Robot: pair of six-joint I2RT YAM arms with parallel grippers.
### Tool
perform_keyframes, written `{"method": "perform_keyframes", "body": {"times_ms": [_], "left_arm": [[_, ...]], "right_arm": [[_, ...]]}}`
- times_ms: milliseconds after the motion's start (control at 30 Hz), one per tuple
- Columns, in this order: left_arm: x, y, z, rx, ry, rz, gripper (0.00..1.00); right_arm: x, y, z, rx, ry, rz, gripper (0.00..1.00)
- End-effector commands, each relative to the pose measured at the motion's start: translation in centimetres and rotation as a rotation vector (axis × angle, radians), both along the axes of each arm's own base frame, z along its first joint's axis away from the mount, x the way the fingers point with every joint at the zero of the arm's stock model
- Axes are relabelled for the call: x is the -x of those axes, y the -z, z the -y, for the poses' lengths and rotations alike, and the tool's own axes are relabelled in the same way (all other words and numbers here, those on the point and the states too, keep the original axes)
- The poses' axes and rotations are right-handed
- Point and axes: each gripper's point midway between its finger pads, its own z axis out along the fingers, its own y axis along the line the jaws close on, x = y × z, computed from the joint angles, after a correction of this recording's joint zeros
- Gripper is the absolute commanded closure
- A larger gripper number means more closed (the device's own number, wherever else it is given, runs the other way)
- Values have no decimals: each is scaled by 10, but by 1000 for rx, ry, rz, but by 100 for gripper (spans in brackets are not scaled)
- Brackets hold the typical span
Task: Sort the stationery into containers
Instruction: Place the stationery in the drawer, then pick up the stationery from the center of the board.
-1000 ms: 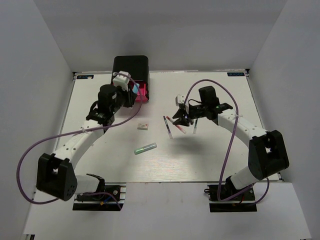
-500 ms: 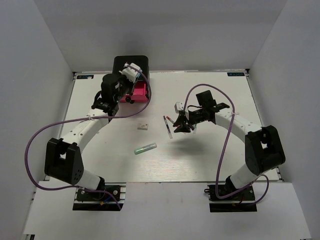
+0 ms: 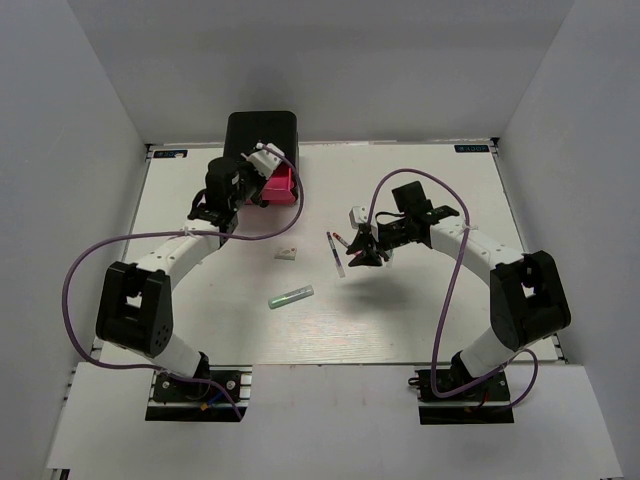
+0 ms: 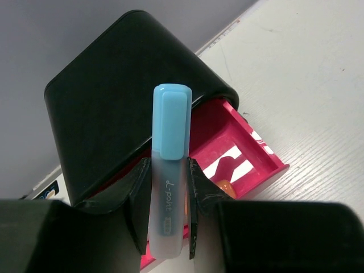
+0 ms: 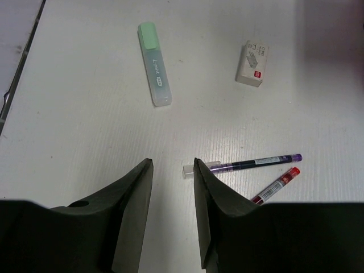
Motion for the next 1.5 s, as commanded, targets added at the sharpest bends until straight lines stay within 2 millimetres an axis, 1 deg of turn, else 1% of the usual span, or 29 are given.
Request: {"method": "perform_keyframes", "body": {"times_ms": [0,67,100,200,233,300,333,367,467,500,600,633,733,767,800,833,867,933,967,1000,1033,1067,1100,1167,1233,1267,1333,1367,1467], "left_arm": [[-6,-14,-3,-8,8,48,86],[-6,-14,-3,-16,10,52,82],[-7,-17,-3,-13,9,62,74],[-7,-17,-4,-15,0,63,66],[-6,-20,-7,-13,-12,76,52],[-7,-27,-10,-7,-31,105,36],[-5,-33,-11,-3,-31,118,21],[-4,-42,-13,3,-40,140,20],[-2,-48,-13,7,-41,152,20],[2,-55,-16,19,-53,164,19],[9,-73,-26,66,-106,193,12],[16,-90,-30,101,-123,222,10],[31,-98,-39,229,-205,172,8],[41,-105,-49,273,-255,169,10],[48,-102,-51,360,-287,123,11],[56,-91,-60,387,-349,69,13],[70,-91,-64,486,-380,37,16],[85,-77,-71,550,-438,-33,19],[98,-49,-75,554,-482,-122,20],[107,-39,-75,641,-518,-175,20],[120,-38,-77,685,-527,-191,20],[132,-7,-79,684,-561,-262,20],[141,2,-80,718,-576,-286,17],[162,20,-82,829,-603,-321,12],[173,28,-84,933,-634,-339,6],[180,44,-87,939,-663,-360,6],[188,48,-90,998,-680,-362,4],[193,60,-91,999,-703,-391,4],[196,67,-90,1021,-723,-415,4]], "right_arm": [[3,-8,-5,-29,-34,4,59],[3,-9,-5,-33,-36,3,57],[3,-8,-6,-33,-38,3,57],[3,-8,-7,-35,-41,-1,53],[4,-8,-7,-38,-47,-8,53],[7,-9,-8,-37,-68,-9,44],[6,-11,-12,-57,-110,39,42],[12,-9,-11,-44,-122,10,38],[10,-9,-18,-50,-162,34,35],[7,-14,-22,-57,-176,62,33],[8,-11,-30,-54,-204,71,32],[8,-12,-34,-58,-216,81,32],[9,-7,-50,-57,-255,99,32],[15,-7,-60,-60,-292,116,32],[14,3,-64,-43,-300,101,33],[17,2,-73,-38,-322,116,33],[21,14,-79,-18,-342,99,33],[27,22,-89,5,-369,116,34],[31,29,-97,17,-380,112,34],[34,39,-101,51,-385,116,34],[31,40,-109,43,-376,144,36],[34,50,-110,65,-363,111,36],[39,58,-113,90,-361,95,36],[35,65,-120,100,-343,121,36],[38,74,-125,129,-315,105,36],[33,77,-128,138,-295,128,36],[30,91,-128,182,-250,113,36],[28,92,-133,179,-239,116,36],[30,104,-132,211,-231,83,37]]}}
